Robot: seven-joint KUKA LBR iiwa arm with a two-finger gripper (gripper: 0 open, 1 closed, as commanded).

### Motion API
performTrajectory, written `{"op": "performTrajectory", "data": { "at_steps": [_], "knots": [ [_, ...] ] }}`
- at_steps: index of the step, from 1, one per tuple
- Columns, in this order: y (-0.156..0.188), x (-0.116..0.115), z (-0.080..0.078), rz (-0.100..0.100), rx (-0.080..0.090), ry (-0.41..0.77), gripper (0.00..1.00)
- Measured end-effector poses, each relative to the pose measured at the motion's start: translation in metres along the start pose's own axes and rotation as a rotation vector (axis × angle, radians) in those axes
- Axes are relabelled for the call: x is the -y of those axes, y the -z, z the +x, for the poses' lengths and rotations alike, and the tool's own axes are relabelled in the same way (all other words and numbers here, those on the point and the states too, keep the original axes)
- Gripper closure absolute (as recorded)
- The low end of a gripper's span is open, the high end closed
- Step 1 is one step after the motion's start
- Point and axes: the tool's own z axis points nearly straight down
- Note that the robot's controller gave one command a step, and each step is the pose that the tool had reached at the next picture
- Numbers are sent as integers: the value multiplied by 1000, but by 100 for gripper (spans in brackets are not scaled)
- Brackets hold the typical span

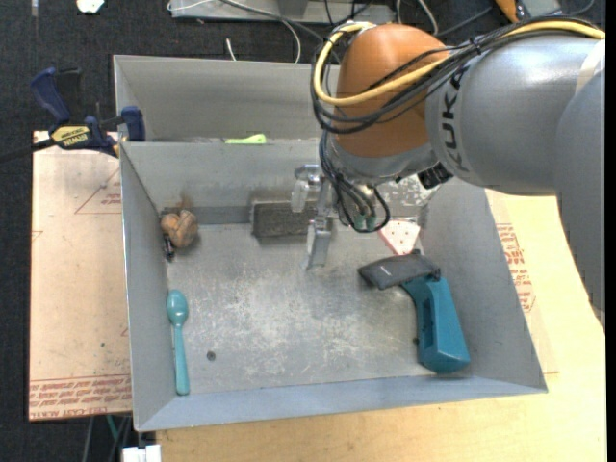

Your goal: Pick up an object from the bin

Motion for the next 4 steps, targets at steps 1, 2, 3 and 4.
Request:
{"op": "performTrajectory", "data": {
  "at_steps": [1,2,3,4],
  "knots": [
    [-28,39,23,-1,0,-55,0],
    [-95,76,-22,-1,12,-140,0],
    [-114,99,-16,-3,10,-75,0],
    [-121,154,-30,-4,9,-100,0]
  ]
}}
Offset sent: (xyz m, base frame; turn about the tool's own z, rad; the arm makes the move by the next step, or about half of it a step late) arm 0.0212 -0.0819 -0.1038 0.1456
